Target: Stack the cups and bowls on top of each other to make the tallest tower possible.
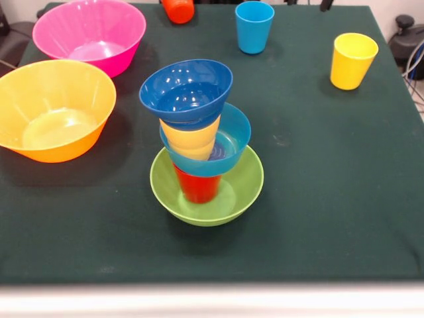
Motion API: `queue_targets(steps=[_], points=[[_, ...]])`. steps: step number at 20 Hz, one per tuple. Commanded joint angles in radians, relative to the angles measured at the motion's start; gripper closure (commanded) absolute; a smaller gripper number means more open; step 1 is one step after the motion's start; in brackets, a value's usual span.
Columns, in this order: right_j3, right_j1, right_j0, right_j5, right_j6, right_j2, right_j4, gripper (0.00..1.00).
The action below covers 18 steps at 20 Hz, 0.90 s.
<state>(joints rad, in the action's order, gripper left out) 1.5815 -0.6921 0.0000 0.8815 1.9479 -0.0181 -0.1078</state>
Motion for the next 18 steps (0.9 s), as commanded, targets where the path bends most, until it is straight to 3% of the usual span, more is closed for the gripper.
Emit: queue_targets(steps=[1,14,18], points=[[0.18,0.013,-0.032,-0.207,0.01,0.062,-0.065,0.0],[0.287,0.031,-0.061,-0.381,0.016,0.04,-0.119,0.0],[0.368,-0.033,-0.081,-0.374,-0.002,0.042,-0.125,0.0]])
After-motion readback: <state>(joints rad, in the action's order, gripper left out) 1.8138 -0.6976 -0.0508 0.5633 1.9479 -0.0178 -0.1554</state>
